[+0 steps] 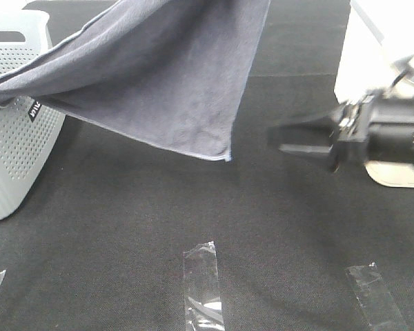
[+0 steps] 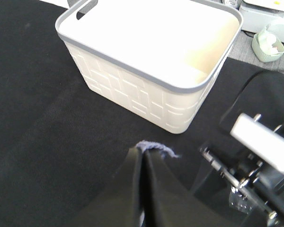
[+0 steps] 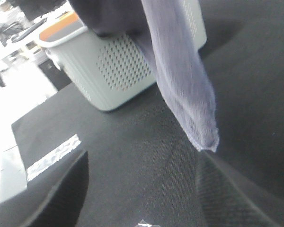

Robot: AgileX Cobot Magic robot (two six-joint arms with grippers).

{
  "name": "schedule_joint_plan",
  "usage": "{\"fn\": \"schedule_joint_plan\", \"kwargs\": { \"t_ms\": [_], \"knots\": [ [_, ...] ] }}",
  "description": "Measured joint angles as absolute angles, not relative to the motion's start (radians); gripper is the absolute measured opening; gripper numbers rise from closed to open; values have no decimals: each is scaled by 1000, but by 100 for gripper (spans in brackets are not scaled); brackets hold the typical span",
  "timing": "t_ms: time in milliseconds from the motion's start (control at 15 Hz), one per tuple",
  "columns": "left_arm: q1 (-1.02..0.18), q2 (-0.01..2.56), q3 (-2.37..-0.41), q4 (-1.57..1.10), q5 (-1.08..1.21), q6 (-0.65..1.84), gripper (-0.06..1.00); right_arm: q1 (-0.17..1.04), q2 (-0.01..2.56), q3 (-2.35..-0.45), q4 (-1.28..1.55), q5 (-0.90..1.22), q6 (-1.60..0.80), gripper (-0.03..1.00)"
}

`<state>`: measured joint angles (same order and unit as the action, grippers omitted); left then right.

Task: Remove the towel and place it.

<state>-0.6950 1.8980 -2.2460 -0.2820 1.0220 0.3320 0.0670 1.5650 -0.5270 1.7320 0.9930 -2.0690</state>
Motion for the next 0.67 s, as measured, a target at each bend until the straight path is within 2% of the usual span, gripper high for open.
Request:
{"fn": "schedule_joint_plan", "kwargs": {
  "t_ms": [333, 667],
  "knots": [
    [-695, 1898, -2246, -333, 989, 332, 0, 67, 1860, -647, 1737, 1091, -2177, 62],
    [-695, 1898, -2246, -350, 971, 332, 0, 68, 1938, -742, 1742, 1113, -2194, 65]
  ]
}}
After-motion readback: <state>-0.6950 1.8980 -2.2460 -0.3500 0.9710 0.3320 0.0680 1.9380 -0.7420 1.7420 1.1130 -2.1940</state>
